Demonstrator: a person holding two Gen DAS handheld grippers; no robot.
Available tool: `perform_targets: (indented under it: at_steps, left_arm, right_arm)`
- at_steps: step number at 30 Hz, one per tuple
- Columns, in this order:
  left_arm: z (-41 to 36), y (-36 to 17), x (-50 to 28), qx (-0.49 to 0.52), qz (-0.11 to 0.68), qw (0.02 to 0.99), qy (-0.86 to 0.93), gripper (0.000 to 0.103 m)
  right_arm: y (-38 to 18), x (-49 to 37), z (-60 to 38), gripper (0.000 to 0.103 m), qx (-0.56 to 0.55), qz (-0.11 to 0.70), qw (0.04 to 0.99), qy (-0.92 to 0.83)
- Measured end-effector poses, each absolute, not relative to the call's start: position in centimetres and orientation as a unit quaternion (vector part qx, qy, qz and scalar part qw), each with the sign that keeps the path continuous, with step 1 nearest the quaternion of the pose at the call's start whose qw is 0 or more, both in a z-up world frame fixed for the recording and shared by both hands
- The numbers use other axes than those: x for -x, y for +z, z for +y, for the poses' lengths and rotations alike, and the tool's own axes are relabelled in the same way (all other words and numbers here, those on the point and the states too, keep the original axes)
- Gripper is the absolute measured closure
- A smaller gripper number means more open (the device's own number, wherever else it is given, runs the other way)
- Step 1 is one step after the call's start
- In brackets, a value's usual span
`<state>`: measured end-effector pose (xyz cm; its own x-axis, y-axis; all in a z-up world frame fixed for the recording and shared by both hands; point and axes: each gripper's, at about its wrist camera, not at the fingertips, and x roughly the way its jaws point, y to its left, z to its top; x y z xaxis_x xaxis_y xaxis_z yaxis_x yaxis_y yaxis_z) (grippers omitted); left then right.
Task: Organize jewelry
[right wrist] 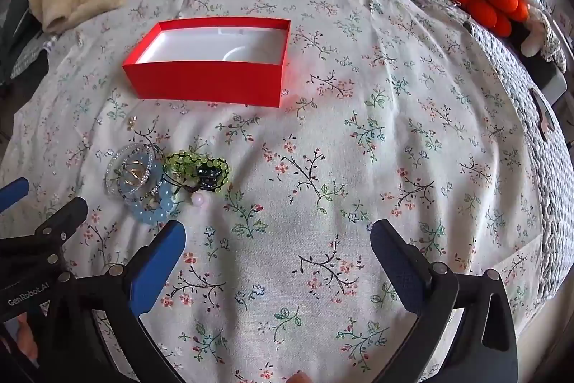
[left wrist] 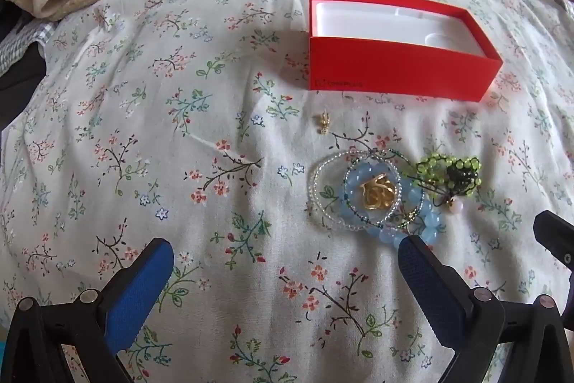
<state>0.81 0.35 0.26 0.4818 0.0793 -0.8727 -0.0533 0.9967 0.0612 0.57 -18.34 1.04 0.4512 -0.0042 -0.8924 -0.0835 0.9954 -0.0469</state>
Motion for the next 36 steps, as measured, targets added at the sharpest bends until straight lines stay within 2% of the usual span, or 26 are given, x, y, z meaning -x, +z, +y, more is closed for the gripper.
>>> perform_targets:
  at_steps: [36]
  left_arm:
    - [0.26,0.17,-0.57,-0.016,0.506,0.862,0.037,0.0]
  right_arm:
    - [0.81,-0.78,-18.71,0.0,0.038,0.52,0.853,0.025]
